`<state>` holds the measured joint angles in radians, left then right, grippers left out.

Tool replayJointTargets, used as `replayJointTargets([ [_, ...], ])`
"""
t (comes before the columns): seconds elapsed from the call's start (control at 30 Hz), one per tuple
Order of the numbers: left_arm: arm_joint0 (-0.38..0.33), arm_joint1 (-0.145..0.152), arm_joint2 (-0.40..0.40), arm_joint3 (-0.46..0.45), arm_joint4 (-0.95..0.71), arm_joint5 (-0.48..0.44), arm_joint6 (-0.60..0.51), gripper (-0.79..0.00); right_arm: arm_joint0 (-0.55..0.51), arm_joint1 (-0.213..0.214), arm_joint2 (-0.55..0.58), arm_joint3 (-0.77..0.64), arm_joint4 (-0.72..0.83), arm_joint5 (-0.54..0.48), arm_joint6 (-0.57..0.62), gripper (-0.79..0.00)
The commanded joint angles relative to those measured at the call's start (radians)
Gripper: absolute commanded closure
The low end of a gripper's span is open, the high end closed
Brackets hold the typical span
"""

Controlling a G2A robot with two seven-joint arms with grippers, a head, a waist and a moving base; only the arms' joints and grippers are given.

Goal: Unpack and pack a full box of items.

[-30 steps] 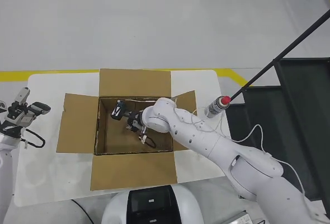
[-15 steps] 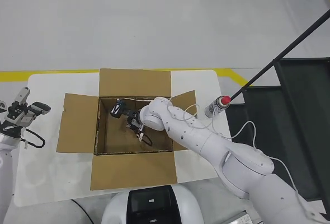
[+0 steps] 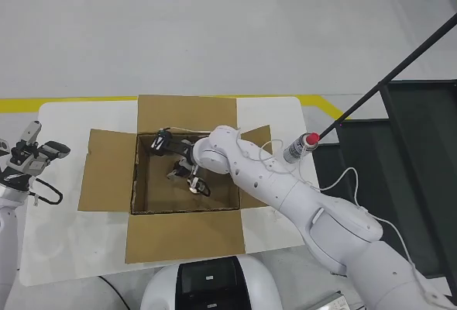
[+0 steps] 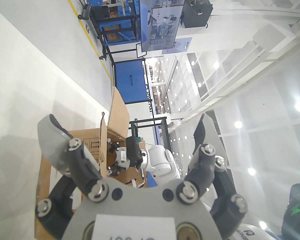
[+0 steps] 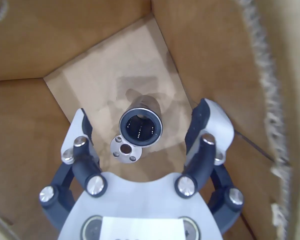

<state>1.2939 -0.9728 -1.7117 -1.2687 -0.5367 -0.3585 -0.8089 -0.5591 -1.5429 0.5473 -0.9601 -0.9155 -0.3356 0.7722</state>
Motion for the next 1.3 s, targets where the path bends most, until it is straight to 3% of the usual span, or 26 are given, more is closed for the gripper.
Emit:
replayJointTargets([
  [0.0,0.0,0.0,0.0,0.0,0.0,0.0,0.0,-0.785,-0.031,0.032,0.054,-0.104,-0.012,-0.004,0.032,-0.785],
  [0.13,0.0,0.0,0.0,0.0,0.0,0.0,0.0,-0.785,-0.148,0.108,0.203,-0.371,-0.037,-0.017,0.121,-0.785],
  [0.33,0.0,0.0,0.0,0.0,0.0,0.0,0.0,-0.785,-0.421,0.207,0.478,-0.841,-0.073,-0.068,0.269,-0.785],
  [0.5,0.0,0.0,0.0,0.0,0.0,0.0,0.0,-0.785,-0.624,0.253,0.693,-1.076,-0.091,-0.096,0.259,-0.785],
  [0.87,0.0,0.0,0.0,0.0,0.0,0.0,0.0,-0.785,-0.882,0.293,1.049,-1.126,-0.088,-0.116,-0.023,-0.785],
  [1.27,0.0,0.0,0.0,0.0,0.0,0.0,0.0,-0.785,-1.048,0.304,1.185,-1.014,-0.241,-0.086,-0.389,-0.785],
])
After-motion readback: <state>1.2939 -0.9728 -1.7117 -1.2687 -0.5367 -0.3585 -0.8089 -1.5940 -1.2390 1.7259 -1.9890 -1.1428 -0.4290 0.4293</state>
